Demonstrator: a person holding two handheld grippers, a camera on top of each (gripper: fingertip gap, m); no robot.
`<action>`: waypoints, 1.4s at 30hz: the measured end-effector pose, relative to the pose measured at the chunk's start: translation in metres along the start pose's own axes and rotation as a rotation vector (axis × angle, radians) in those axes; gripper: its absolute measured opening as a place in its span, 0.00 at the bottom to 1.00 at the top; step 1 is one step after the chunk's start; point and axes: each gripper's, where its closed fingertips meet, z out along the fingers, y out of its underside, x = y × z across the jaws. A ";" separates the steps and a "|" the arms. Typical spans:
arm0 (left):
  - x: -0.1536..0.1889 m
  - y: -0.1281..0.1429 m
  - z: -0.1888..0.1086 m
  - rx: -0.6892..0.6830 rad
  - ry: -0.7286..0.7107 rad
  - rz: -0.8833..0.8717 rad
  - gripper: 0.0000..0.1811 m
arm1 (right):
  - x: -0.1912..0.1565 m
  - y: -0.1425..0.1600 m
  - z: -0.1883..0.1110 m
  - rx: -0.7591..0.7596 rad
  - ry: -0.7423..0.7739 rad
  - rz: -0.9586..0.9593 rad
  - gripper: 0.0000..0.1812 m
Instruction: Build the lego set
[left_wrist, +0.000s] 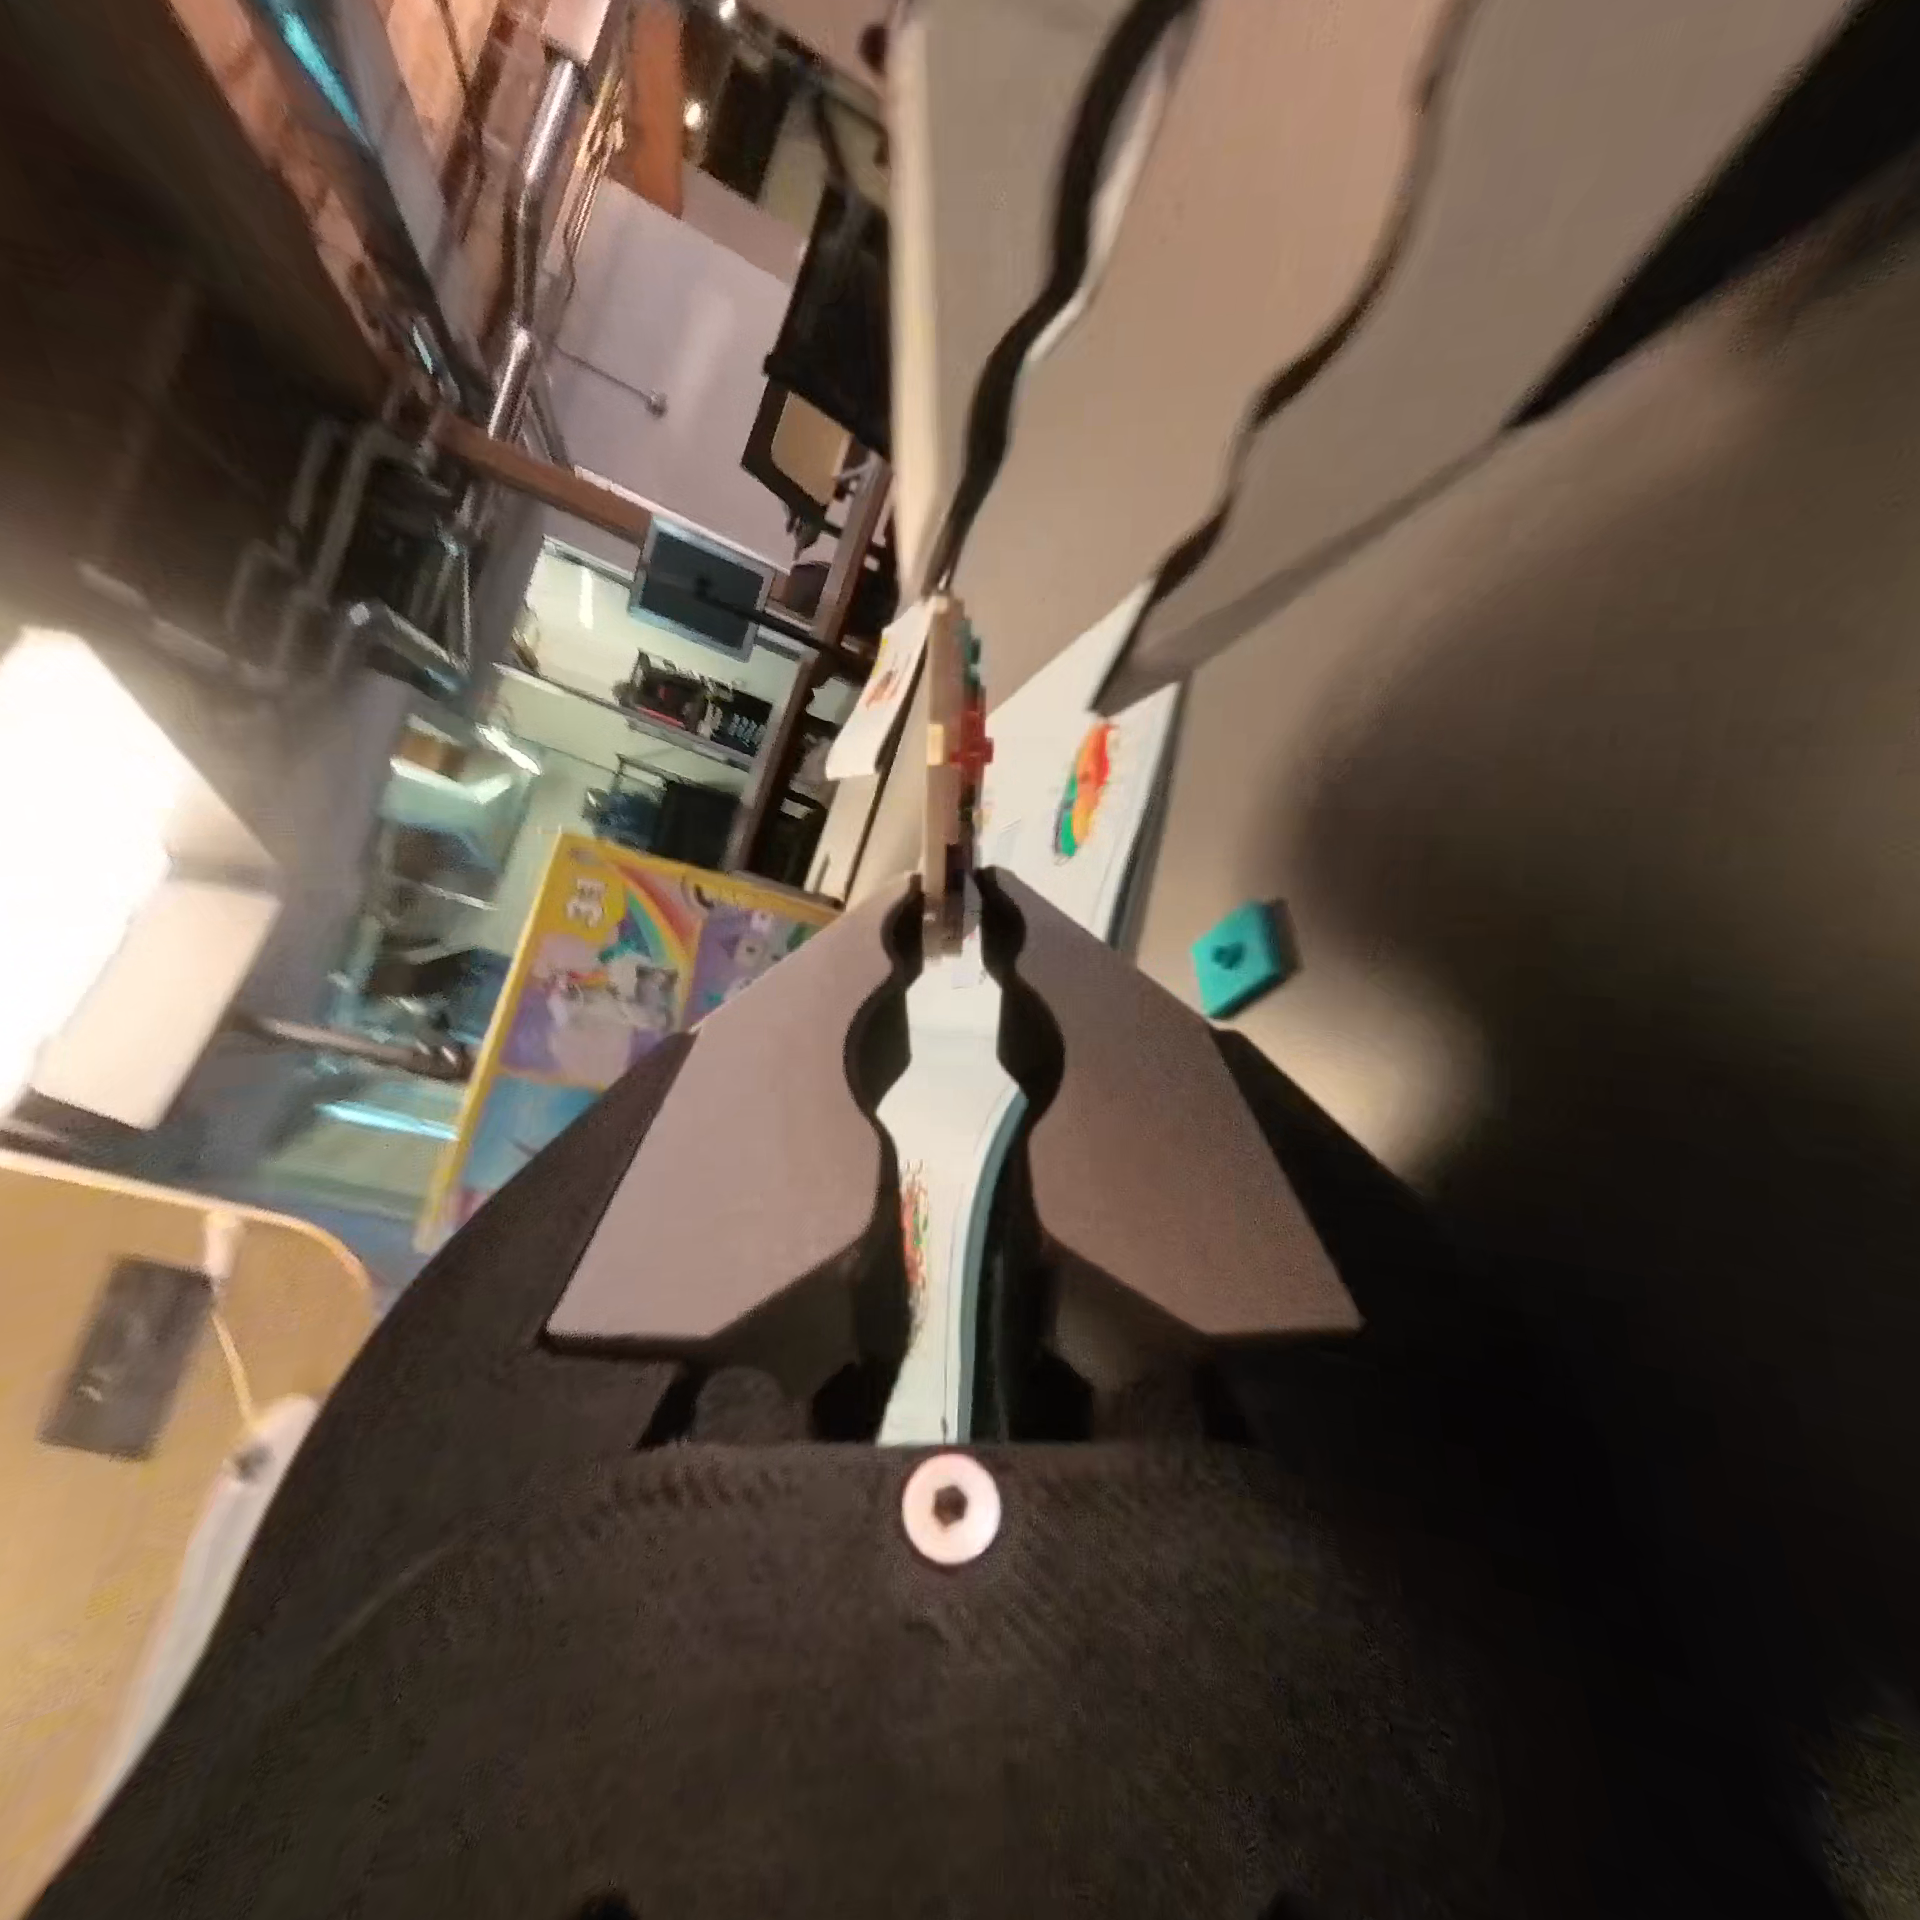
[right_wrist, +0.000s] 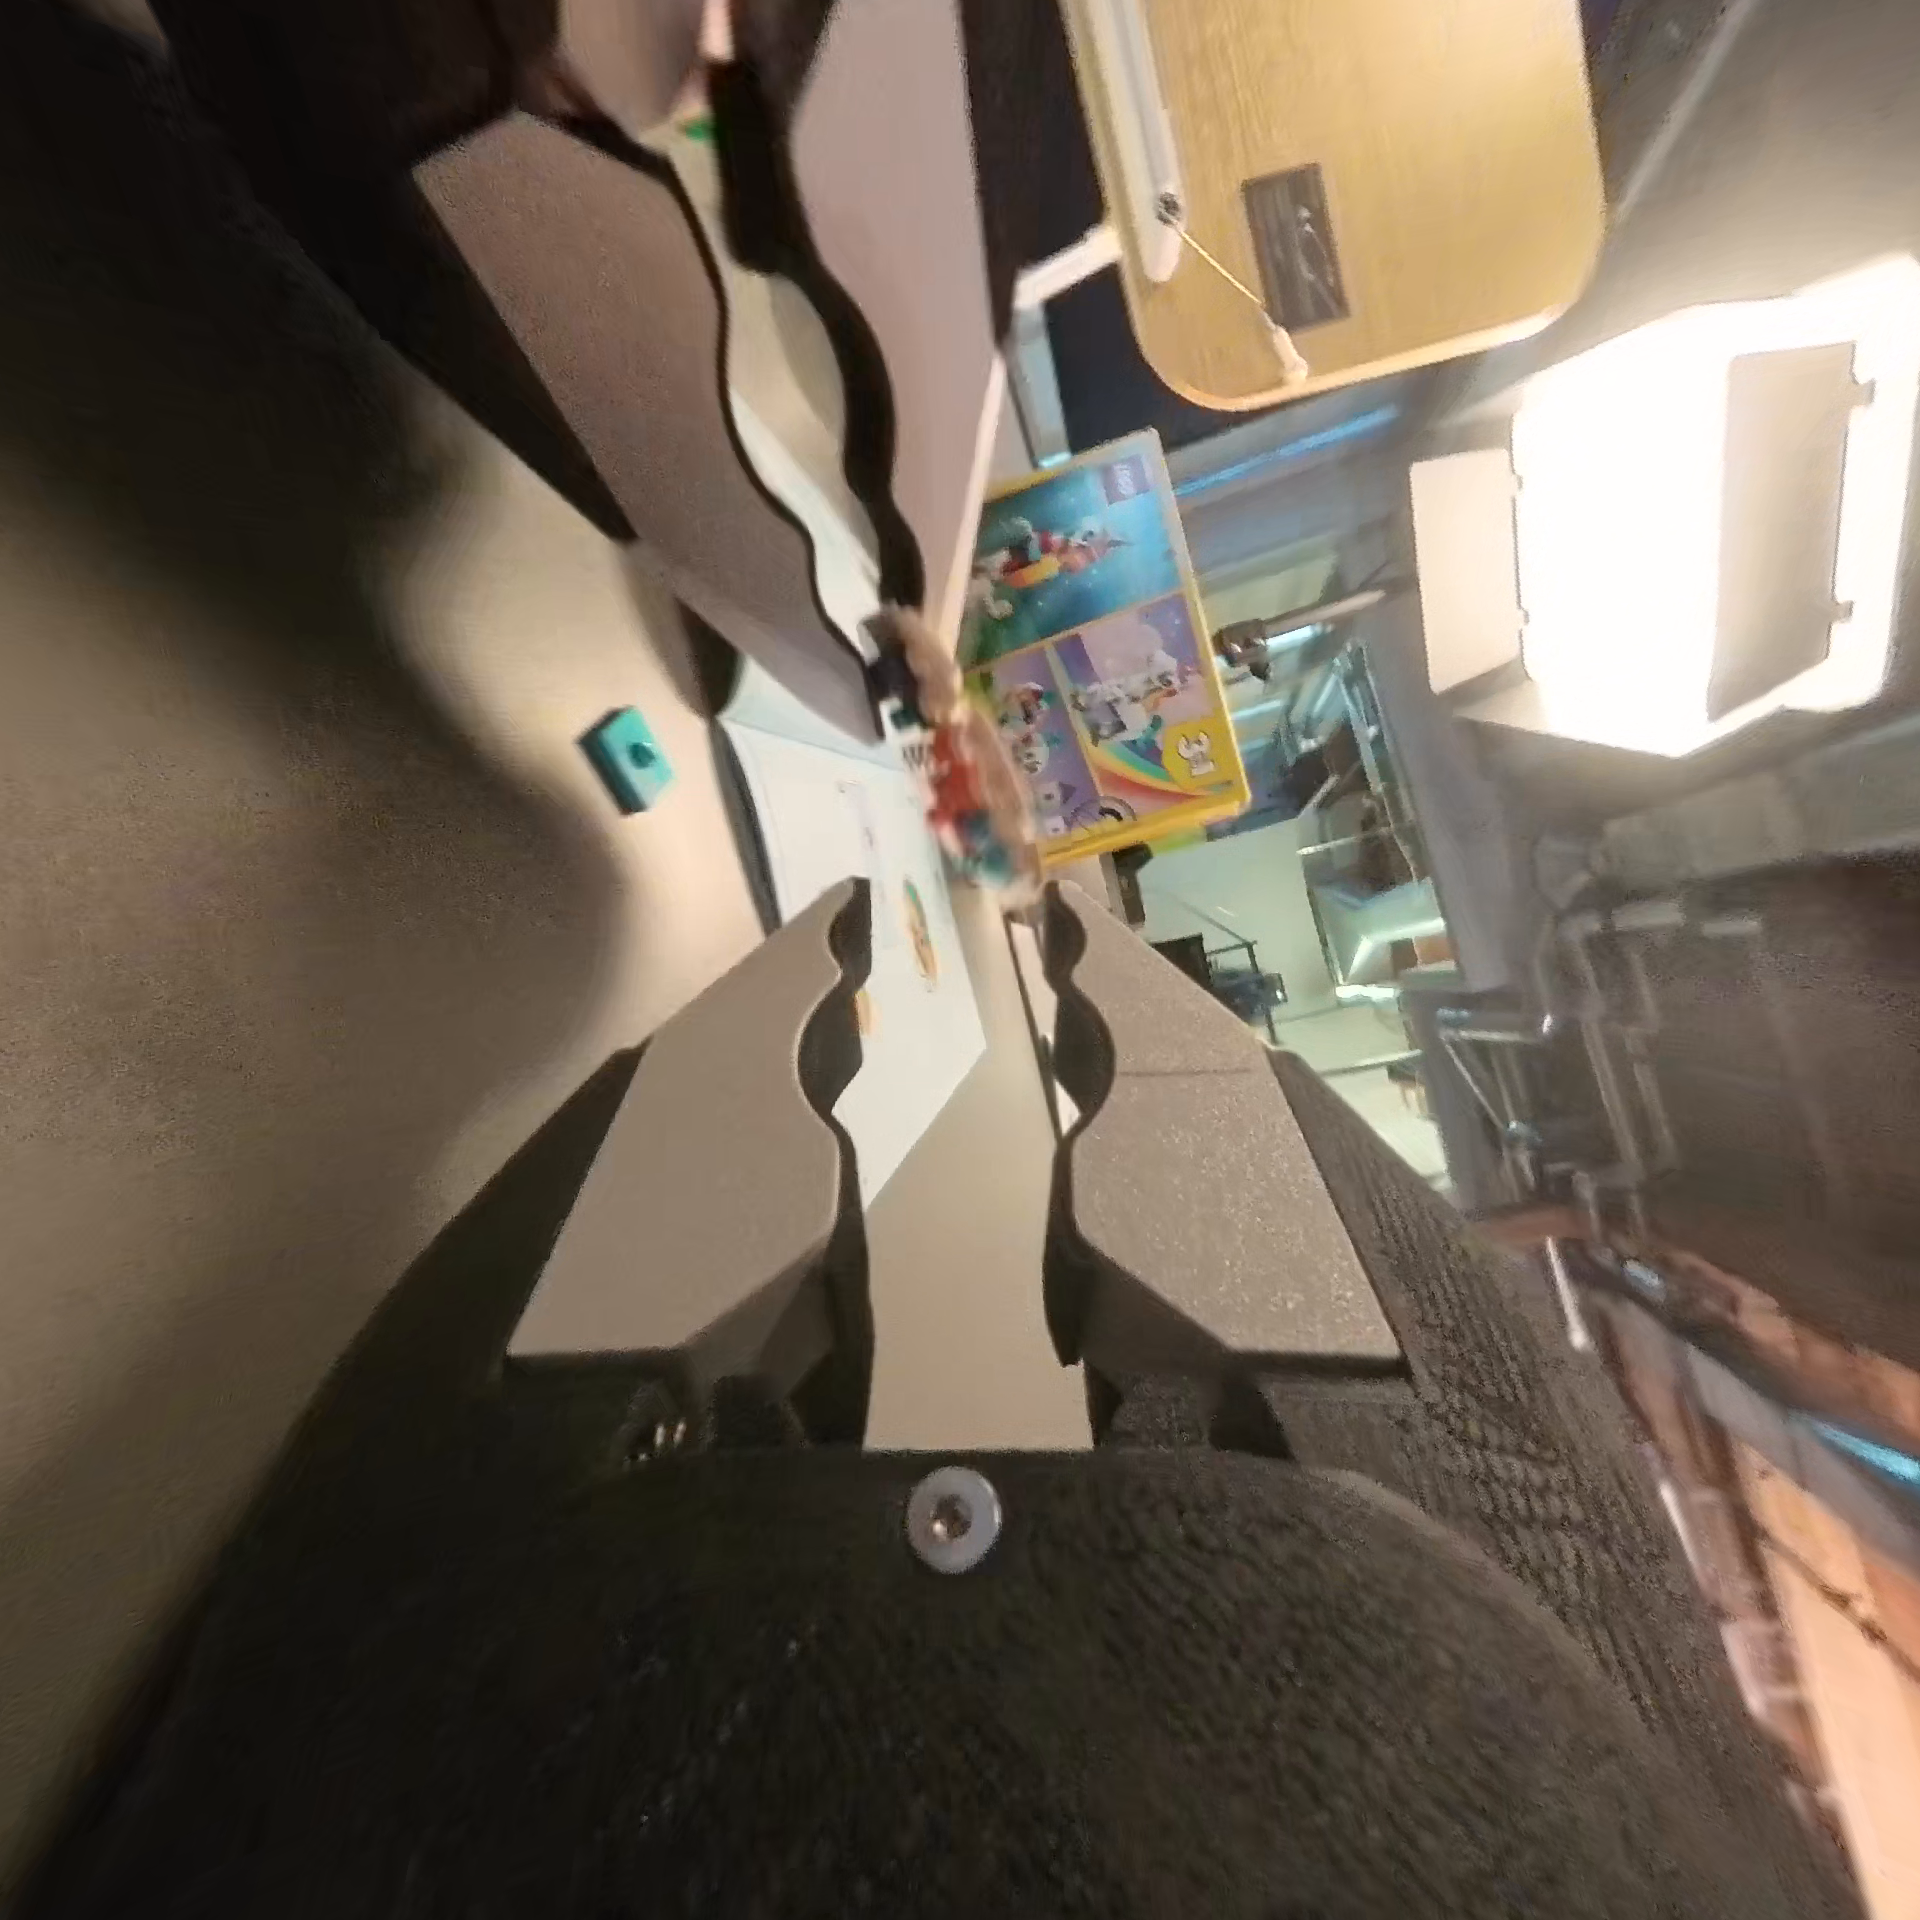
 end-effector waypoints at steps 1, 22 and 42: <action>-0.008 0.002 0.000 0.004 -0.006 -0.093 0.04 | 0.006 0.003 -0.001 -0.006 0.018 0.047 0.18; -0.059 -0.007 -0.013 0.280 0.076 -0.911 0.05 | 0.065 -0.050 0.037 0.535 -0.152 1.284 0.17; -0.038 -0.008 -0.011 0.204 0.394 -1.114 0.05 | 0.051 -0.038 0.045 0.254 -0.067 0.895 0.13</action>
